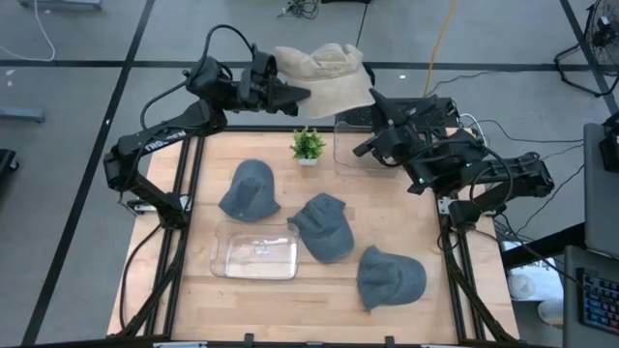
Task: Pick & Place hat
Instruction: Put the brown cap into the top transparent bin
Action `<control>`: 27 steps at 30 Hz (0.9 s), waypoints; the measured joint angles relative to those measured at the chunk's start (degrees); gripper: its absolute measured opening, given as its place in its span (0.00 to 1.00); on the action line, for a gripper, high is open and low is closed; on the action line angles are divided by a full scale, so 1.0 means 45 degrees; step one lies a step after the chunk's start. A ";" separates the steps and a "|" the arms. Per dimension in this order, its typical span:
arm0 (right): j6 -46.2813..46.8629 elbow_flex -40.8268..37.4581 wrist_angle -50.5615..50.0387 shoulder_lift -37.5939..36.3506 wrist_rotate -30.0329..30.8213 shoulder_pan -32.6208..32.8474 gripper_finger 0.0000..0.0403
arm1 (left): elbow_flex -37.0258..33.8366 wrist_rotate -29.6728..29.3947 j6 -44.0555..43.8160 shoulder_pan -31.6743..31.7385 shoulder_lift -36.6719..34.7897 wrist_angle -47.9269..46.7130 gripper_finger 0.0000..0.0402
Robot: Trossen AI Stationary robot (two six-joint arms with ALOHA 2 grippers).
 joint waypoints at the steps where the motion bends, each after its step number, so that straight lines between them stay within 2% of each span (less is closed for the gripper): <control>1: 0.0023 0.0000 -0.0050 0.0000 -0.0005 0.0000 0.00 | 0.0000 0.0159 0.0249 -0.0014 0.0000 0.0003 0.12; 4: 0.0029 0.0000 -0.0069 0.0000 -0.0005 0.0000 0.00 | 0.0000 0.0414 0.0615 -0.0026 -0.0005 0.0044 0.03; 8: 0.0024 0.0000 -0.0076 0.0000 0.0022 0.0000 0.01 | 0.0000 0.0435 0.0677 -0.0026 -0.0010 0.0018 0.03; 13: 0.0319 -0.0019 -0.0163 0.0019 0.0215 0.0151 0.08 | 0.0000 0.0948 0.1349 -0.0024 -0.0010 0.0011 0.02; 16: 0.0667 -0.0019 -0.0155 -0.0007 0.1333 0.0595 0.13 | 0.0000 0.1641 0.1404 0.0132 -0.0002 -0.0059 0.02; 21: 0.2797 -0.0024 -0.0016 -0.0083 0.4618 0.1707 0.22 | 0.0005 0.3826 0.1447 0.0674 -0.0029 0.0046 0.02; 27: 0.4474 -0.0019 -0.0116 -0.0039 0.5507 0.2933 0.34 | 0.0005 0.6219 0.2152 0.1071 -0.0019 -0.0028 0.02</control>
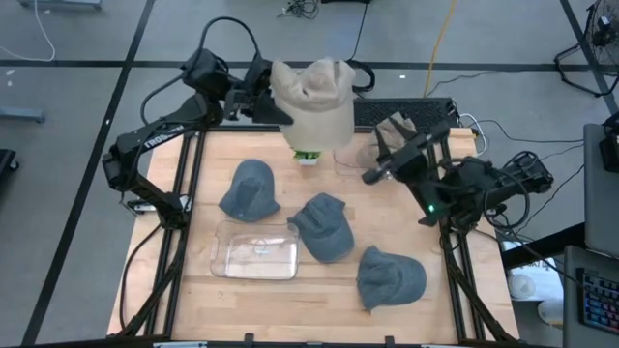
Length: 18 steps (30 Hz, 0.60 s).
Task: Pick & Place hat
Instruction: Put the brown cap into the top transparent bin
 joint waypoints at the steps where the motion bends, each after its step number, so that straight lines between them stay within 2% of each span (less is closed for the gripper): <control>1: 0.0153 0.0000 0.0038 -0.0004 0.0227 0.0084 0.36 | 0.0000 0.0349 0.0104 0.0030 0.0000 0.0020 0.02; 8: 0.2106 0.0005 0.0136 -0.0015 0.1610 0.0532 0.50 | -0.0005 0.1314 0.1598 0.0230 -0.0167 -0.0024 0.02; 13: 0.2626 0.0005 0.0275 -0.0029 0.2192 0.0535 0.54 | -0.0007 0.1420 0.2900 0.0494 -0.0510 -0.0185 0.02; 16: 0.2631 0.0005 0.0347 -0.0024 0.2183 0.0540 0.54 | 0.0000 0.0850 0.4570 0.0744 -0.1063 -0.1381 0.02; 18: 0.2602 0.0005 0.0342 -0.0024 0.2182 0.0535 0.54 | 0.0015 0.0223 0.6229 0.1127 -0.1629 -0.3293 0.02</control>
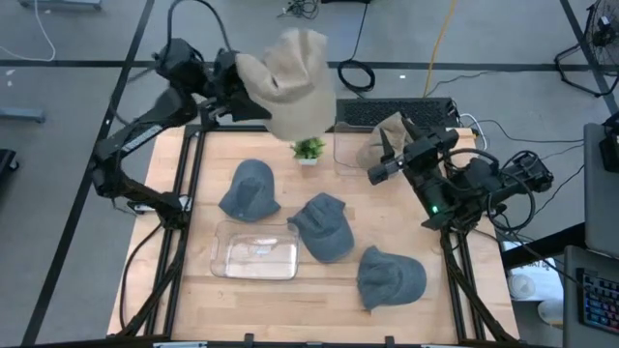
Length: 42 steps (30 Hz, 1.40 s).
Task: Pick & Place hat
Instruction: Put the brown cap into the top transparent bin
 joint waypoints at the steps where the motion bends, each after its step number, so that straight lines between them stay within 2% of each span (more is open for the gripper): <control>1: -0.0029 0.0000 -0.0005 0.0000 -0.0008 0.0000 0.54 | 0.0000 -0.0377 0.0952 0.0168 -0.0300 -0.1187 0.02; 6: -0.0055 0.0000 -0.0219 0.0003 -0.1180 0.0000 0.54 | -0.0010 -0.2513 0.5282 0.0541 -0.1709 -0.6297 0.02; 12: 0.0284 0.0022 -0.0422 0.0010 -0.2520 0.0000 0.53 | -0.0010 -0.4280 0.7547 0.0377 -0.2902 -0.9815 0.02; 14: 0.1079 0.0030 -0.1395 -0.0010 -0.3402 -0.0005 0.53 | -0.0019 -0.4895 0.8154 0.0146 -0.3196 -1.0645 0.02; 17: 0.2966 0.0035 -0.3870 0.0006 -0.5494 -0.0224 0.53 | -0.0019 -0.5827 0.9124 -0.0180 -0.3641 -1.1972 0.02; 20: 0.5067 0.0034 -0.5611 0.0217 -0.6774 -0.0836 0.53 | -0.0019 -0.6703 0.9756 -0.0531 -0.3930 -1.3259 0.02; 22: 0.6290 0.0034 -0.6262 0.0288 -0.7736 -0.1283 0.53 | -0.0019 -0.7200 0.9995 -0.0816 -0.4077 -1.3936 0.02; 26: 0.8303 0.0034 -0.6554 0.0268 -1.0546 -0.2152 0.53 | -0.0019 -0.8792 1.0886 -0.1619 -0.4330 -1.5241 0.02; 28: 0.9024 0.0099 -0.7018 0.0238 -1.1370 -0.2575 0.53 | -0.0019 -0.9769 1.1403 -0.2097 -0.4320 -1.5866 0.02; 32: 1.0424 0.1002 -0.9356 0.0281 -1.2850 -0.3552 0.53 | -0.0019 -1.1180 1.2135 -0.3050 -0.4206 -1.6774 0.02; 38: 1.2039 0.2631 -1.1985 0.0864 -1.5678 -0.4956 0.53 | -0.0019 -1.2050 1.2683 -0.4338 -0.3693 -1.7371 0.02; 42: 1.2085 0.3339 -1.2872 0.1168 -1.6162 -0.5408 0.53 | -0.0019 -1.2278 1.2887 -0.5127 -0.3196 -1.7353 0.02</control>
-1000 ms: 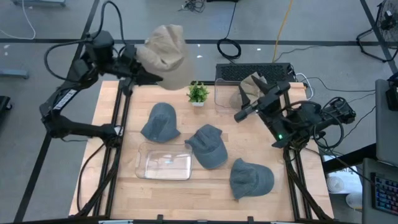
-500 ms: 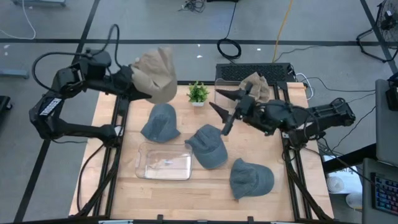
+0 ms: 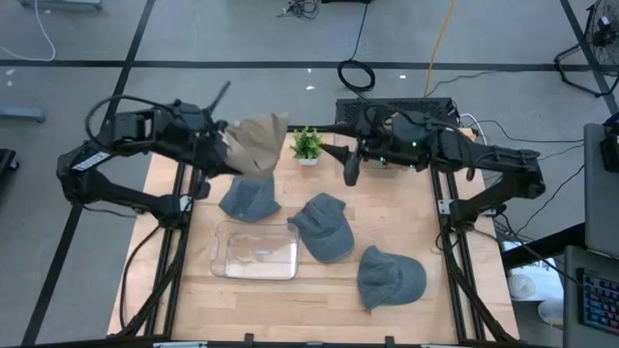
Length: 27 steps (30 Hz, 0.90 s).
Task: Pick & Place hat
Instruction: Put the brown cap into the top transparent bin
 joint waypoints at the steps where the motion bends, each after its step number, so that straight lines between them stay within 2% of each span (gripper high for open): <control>1: 0.0081 0.0117 -0.0029 0.0068 -0.0170 -0.0087 0.53 | 0.0000 -0.0132 0.0016 -0.0174 0.0166 0.0000 0.02; 14: 0.1328 0.0569 -0.1221 0.0255 -0.1675 -0.0488 0.53 | 0.0000 -0.0762 -0.0101 -0.1657 0.1726 0.0105 0.02; 27: 0.1746 0.0566 -0.1723 0.0410 -0.3573 -0.0488 0.53 | 0.0000 -0.0634 -0.0758 -0.2527 0.2870 0.1107 0.02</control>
